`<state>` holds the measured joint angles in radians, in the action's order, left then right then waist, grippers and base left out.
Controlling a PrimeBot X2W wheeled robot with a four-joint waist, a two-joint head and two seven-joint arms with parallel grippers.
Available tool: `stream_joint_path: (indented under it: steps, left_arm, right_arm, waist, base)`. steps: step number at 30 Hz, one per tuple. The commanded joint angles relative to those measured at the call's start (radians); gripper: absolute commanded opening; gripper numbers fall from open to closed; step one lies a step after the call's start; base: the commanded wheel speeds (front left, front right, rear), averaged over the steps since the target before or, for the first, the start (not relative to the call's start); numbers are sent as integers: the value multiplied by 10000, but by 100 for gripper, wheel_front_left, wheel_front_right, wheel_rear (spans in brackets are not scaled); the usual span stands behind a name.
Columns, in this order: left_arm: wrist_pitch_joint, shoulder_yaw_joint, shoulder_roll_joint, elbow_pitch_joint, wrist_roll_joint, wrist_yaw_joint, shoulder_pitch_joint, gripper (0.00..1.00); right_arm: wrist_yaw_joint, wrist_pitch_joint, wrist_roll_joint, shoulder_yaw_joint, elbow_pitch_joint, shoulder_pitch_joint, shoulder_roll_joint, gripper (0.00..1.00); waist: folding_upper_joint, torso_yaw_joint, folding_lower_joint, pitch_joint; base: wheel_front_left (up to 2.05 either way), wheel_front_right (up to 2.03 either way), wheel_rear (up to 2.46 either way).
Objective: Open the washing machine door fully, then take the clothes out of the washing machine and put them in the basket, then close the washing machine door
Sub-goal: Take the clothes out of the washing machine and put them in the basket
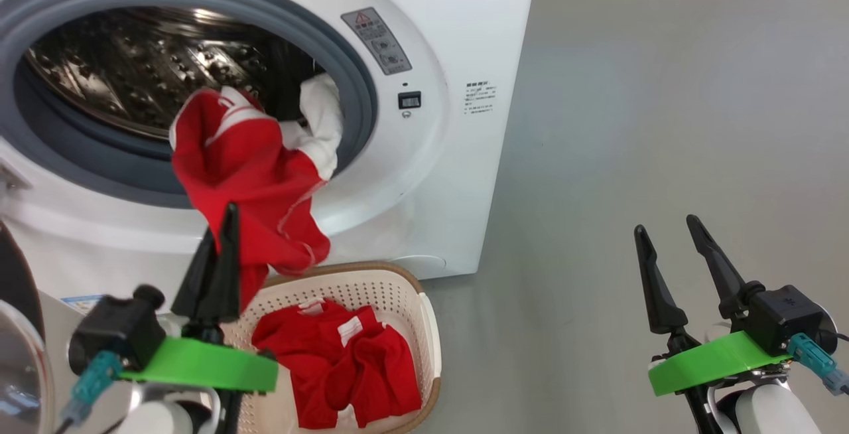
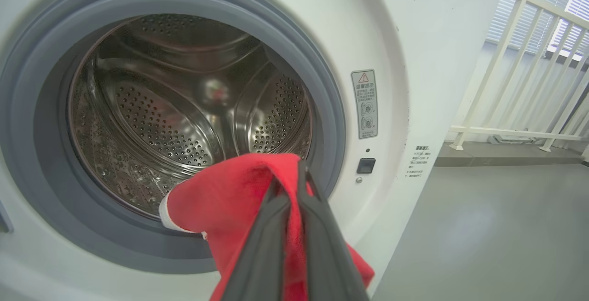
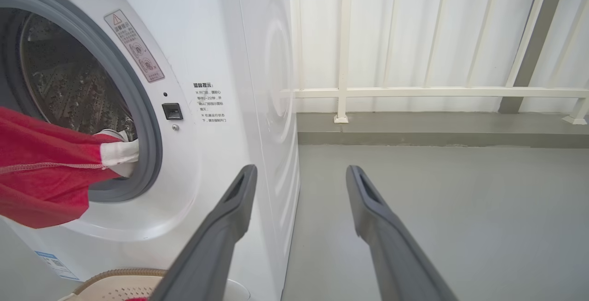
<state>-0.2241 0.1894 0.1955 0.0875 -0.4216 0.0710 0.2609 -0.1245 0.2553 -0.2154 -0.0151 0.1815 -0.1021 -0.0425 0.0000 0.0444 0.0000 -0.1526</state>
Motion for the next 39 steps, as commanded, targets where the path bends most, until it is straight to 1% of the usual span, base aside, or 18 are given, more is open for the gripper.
stream_joint_path:
  steps: [1, 12, 15, 18, 23, 24, 25, 30, 34, 36, 39]
  left_arm:
    - [25, -313, 152, -480, 124, 82, -19, 0]
    - [533, -81, 40, -2255, 113, 512, -969, 0]
    - [642, -80, 51, -2495, 125, 622, -1061, 0]
    - [708, -83, 72, -2309, 110, 669, -1098, 0]
    - [557, -22, -98, -1067, -163, 488, -877, 0]
    - [557, -22, -98, -1067, -163, 488, -877, 0]
    - [520, -2, -148, -772, -223, 433, -786, 0]
    - [300, 134, -388, 1029, -406, 110, -96, 0]
    - [64, 224, -609, 2689, -537, -251, 676, 0]
    - [-87, 353, -593, 3545, -338, -404, 1104, 0]
    - [-244, 404, -723, 4768, -282, -646, 1681, 0]
  right_arm:
    - [-62, 65, 153, 235, -242, 53, -77, 100]
    - [-62, 65, 87, 212, -309, 180, -77, 100]
    - [-62, 65, 76, 199, -339, 162, -77, 100]
    - [-62, 65, 69, 224, -357, 119, -77, 100]
    - [-62, 65, 40, 289, -362, 7, -77, 100]
    - [-62, 65, 40, 289, -362, 7, -77, 100]
    - [-62, 65, 43, 296, -367, -16, -77, 100]
    - [-62, 65, 69, 346, -346, -171, -77, 100]
    - [-62, 65, 92, 352, -367, -302, -77, 100]
    - [-62, 65, 85, 381, -340, -391, -77, 100]
    - [-62, 65, 95, 446, -326, -551, -77, 100]
  waist:
    - [0, -61, 0, 105]
    - [0, -141, 0, 134]
    - [0, -147, 0, 44]
    - [0, -116, 0, -59]
    - [0, -6, 0, -330]
    - [0, -6, 0, -330]
    - [0, 6, 0, -394]
    - [0, 75, 0, -768]
    - [0, 97, 0, -1176]
    - [0, 116, 0, -1398]
    - [0, 136, 0, -1752]
  base:
    - [0, 0, 0]
    - [0, 0, 0]
    - [0, 0, 0]
    - [0, 0, 0]
    - [0, 0, 0]
    - [0, 0, 0]
    - [0, 0, 0]
    - [0, 0, 0]
    - [0, 0, 0]
    - [0, 0, 0]
    - [0, 0, 0]
